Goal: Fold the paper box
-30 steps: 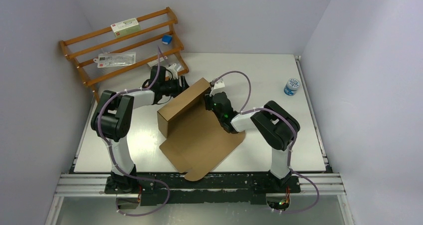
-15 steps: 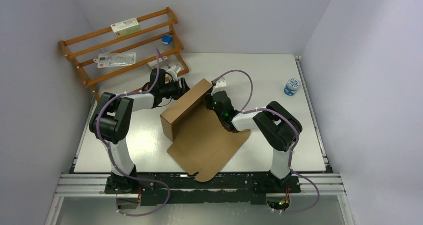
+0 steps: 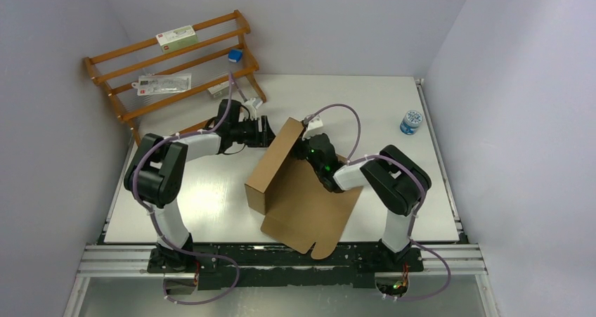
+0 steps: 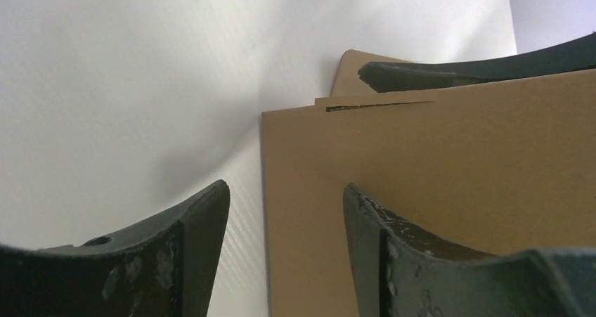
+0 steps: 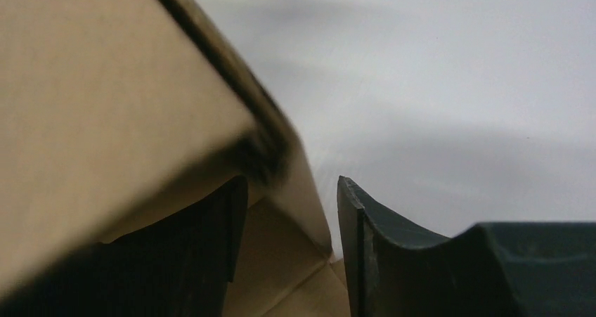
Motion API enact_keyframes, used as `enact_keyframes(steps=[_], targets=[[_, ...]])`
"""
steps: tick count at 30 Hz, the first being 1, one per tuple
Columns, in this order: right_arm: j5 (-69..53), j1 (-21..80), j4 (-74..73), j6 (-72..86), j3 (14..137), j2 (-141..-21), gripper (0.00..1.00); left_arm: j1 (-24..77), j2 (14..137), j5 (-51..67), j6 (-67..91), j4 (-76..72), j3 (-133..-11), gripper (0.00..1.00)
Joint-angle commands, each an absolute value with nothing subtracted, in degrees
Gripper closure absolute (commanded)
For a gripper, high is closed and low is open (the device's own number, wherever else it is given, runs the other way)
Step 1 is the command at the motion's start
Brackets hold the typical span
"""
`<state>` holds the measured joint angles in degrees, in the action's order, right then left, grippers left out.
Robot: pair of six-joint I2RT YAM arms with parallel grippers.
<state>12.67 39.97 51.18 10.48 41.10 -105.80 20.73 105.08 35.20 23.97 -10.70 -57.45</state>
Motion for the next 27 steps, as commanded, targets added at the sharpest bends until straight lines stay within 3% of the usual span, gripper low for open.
enact_keyframes(steps=[1, 9, 14, 15, 16, 17, 27], targets=[[12.5, 39.5, 53.2, 8.2, 39.2, -102.6, 0.44, 20.8, 98.9, 27.6, 22.4, -5.6, -60.0, 0.33], [13.7, 39.5, 49.6, 9.1, 36.1, -97.8, 0.25, 20.8, 90.0, 13.9, 21.9, 3.6, -63.5, 0.23], [14.6, 39.5, 46.2, 12.7, 34.0, -94.3, 0.18, 22.5, 85.4, 9.4, 22.3, 9.2, -64.9, 0.18], [14.4, 39.4, 45.8, 12.7, 33.4, -93.8, 0.14, 23.1, 84.8, 7.9, 21.8, 10.9, -65.3, 0.18], [14.4, 39.5, 45.4, 12.8, 33.2, -93.4, 0.03, 23.8, 84.2, 6.7, 21.4, 12.4, -65.8, 0.17], [14.4, 39.5, 44.9, 12.8, 33.1, -93.3, 0.01, 24.5, 83.6, 5.4, 21.2, 13.5, -66.1, 0.17], [19.4, 39.3, 35.4, 14.8, 32.9, -88.6, 0.0, 31.3, 76.8, -2.6, 19.9, 19.5, -66.3, 0.15]])
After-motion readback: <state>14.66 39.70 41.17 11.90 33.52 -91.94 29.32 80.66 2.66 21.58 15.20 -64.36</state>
